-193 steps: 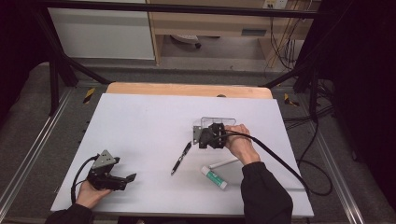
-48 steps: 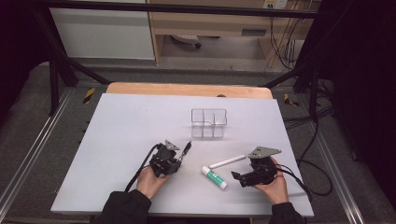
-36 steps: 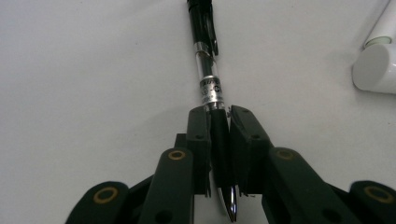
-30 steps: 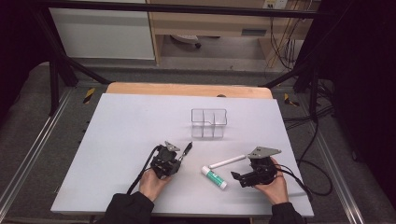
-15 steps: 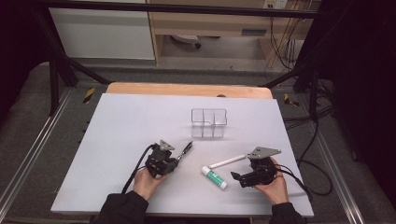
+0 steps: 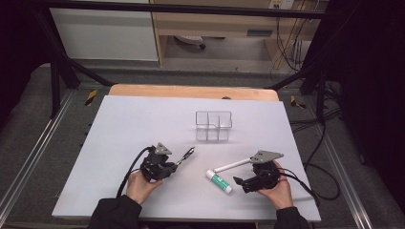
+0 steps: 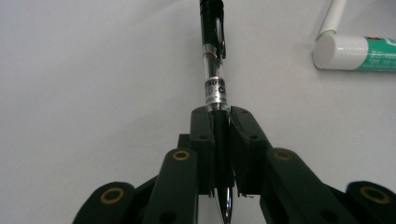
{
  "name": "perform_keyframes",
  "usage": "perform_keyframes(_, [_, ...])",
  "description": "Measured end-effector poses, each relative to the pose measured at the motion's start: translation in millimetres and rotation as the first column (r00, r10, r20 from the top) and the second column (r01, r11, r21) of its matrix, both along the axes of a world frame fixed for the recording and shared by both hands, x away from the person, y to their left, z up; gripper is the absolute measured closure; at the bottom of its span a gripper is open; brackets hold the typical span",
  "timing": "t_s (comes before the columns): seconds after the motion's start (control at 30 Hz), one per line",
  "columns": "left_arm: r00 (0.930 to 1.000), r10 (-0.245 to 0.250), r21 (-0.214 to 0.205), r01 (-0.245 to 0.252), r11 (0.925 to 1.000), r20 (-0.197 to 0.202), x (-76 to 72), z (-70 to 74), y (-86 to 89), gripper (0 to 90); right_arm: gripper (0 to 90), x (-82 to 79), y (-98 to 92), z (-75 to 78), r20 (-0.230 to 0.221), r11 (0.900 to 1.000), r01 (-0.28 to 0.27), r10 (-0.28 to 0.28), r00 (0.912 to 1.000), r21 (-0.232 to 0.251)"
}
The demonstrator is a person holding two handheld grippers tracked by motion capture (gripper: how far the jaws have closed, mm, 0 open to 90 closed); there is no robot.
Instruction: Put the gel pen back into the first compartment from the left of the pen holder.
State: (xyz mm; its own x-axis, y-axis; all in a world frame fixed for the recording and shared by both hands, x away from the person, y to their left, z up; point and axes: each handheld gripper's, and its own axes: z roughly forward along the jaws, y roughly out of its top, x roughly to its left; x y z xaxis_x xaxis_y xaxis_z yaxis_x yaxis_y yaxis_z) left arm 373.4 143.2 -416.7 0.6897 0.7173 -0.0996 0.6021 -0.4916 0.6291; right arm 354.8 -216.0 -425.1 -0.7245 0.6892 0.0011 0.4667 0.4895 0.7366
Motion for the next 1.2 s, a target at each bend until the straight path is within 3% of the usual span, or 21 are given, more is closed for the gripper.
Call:
perform_keyframes(0.23, [0.9978, -0.066, 0.018, 0.066, 0.9976, -0.002, -1.9, 5.6, 6.5, 79.2, 2.4, -0.3, 9.4, 2.9, 0.022, 0.9995, -0.029, 0.029, 0.9993, -0.010])
perform_keyframes(0.4, [0.9954, -0.095, 0.009, 0.095, 0.9954, -0.010, -3.8, 10.7, 10.1, 79.2, 2.5, -0.5, 18.9, 5.7, 0.030, 0.9983, -0.050, 0.051, 0.9983, -0.031])
perform_keyframes(0.73, [0.9865, -0.162, 0.019, 0.163, 0.9865, -0.023, -6.8, 17.2, 14.7, 79.3, 2.3, -1.1, 48.2, 9.9, 0.050, 0.9915, -0.104, 0.108, 0.9929, -0.079])
perform_keyframes(1.2, [0.9764, -0.212, 0.030, 0.214, 0.9765, -0.038, -6.2, 27.7, 16.3, 79.3, 2.3, -2.1, 89.4, 17.0, 0.093, 0.9591, -0.221, 0.240, 0.9663, -0.177])
